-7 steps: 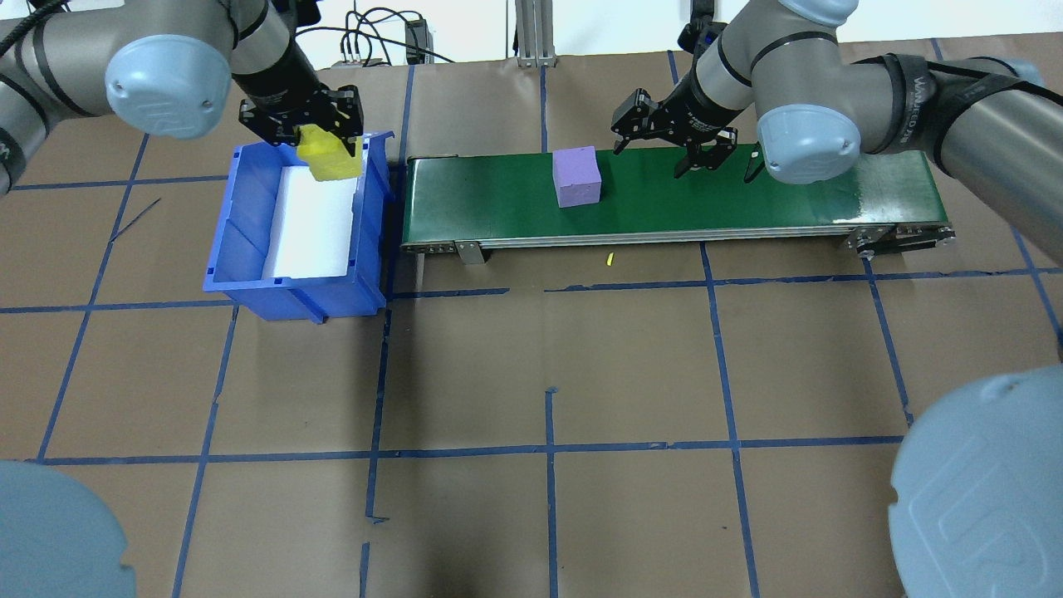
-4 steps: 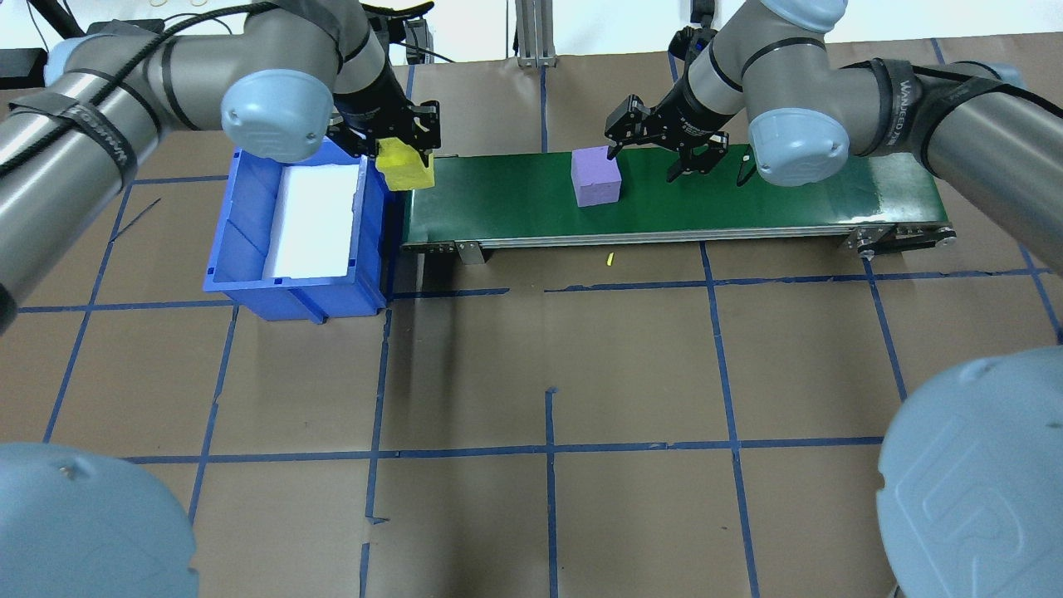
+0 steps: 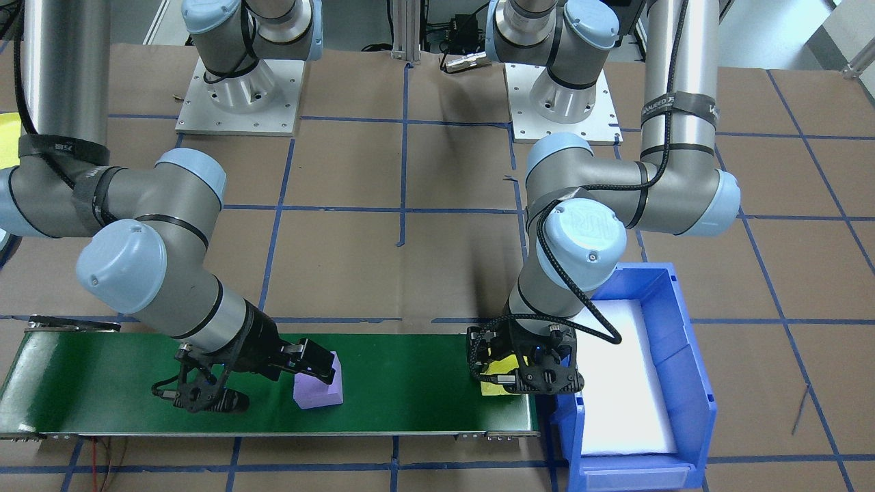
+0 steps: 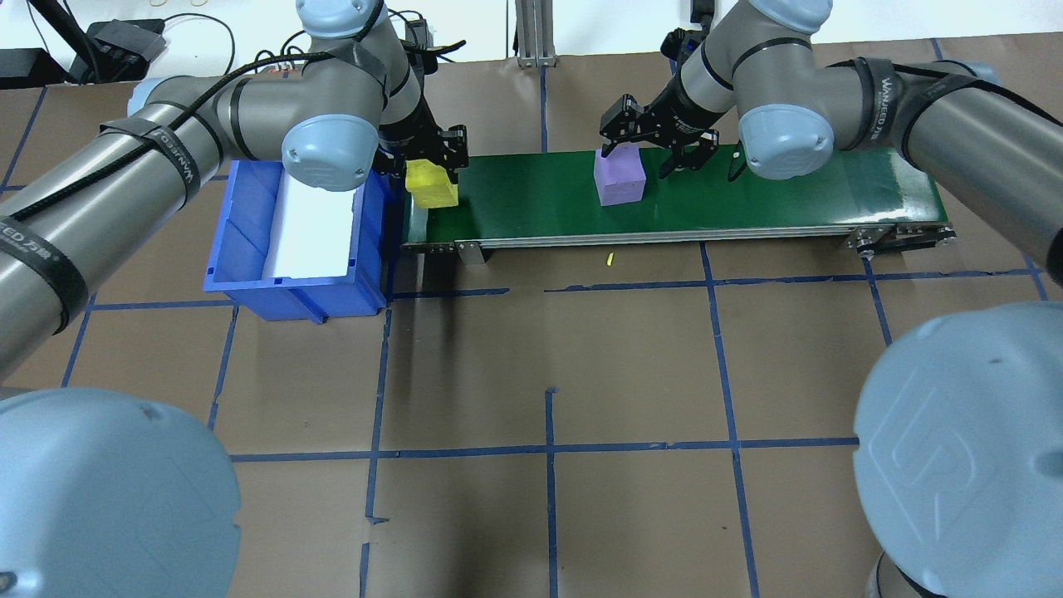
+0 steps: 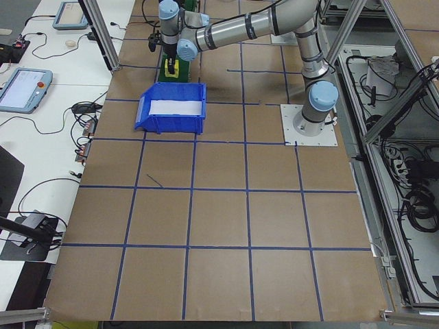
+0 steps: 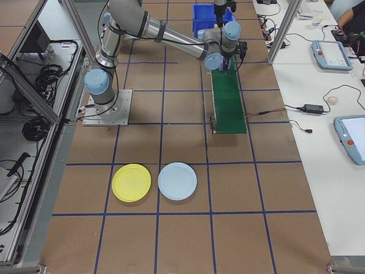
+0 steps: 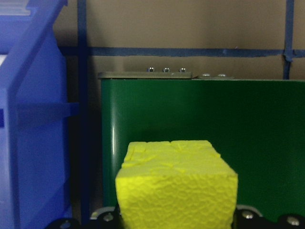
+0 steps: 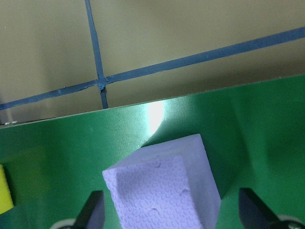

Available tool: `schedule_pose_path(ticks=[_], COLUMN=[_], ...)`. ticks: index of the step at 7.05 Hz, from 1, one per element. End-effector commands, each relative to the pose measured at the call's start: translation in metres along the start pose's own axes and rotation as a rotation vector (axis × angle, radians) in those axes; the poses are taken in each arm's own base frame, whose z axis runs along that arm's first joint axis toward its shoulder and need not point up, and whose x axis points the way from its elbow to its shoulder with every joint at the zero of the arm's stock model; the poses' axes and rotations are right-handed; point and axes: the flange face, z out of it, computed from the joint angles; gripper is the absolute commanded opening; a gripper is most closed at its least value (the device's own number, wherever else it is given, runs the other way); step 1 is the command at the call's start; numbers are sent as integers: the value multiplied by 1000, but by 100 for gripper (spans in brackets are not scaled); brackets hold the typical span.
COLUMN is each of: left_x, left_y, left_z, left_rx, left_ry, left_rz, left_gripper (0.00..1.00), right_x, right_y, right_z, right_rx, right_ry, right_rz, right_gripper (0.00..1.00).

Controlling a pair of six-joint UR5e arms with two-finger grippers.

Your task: Move block left to right into plate

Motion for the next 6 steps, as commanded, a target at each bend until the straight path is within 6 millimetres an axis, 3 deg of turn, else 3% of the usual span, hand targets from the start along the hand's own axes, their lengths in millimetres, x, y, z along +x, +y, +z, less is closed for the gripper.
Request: schedule_pose_path(ticks=[1,3,4,5,6], left_x=[1,-13,-24,-44,-63], left_y=[9,48,71,105,126], left_z=[-40,-126,-168,-196,-225], left_rx=[11,-23,-23,-88,-91], left_ry=[-2,-76,-162,-171,-143], left_rz=[7,-2,30,82,52], left_gripper=[96,98,99,100,100], right_x=[6,18,29,38,60], right_y=[2,5,-2,-10,-20], right_z=[11,35,24,0,-33], right_rx=[-15,-16,35,61,81], right_ry=[5,23,162,243,351], right_rz=[-11,-35,-173,-326,-440], right_gripper=[100,99,70,59,52])
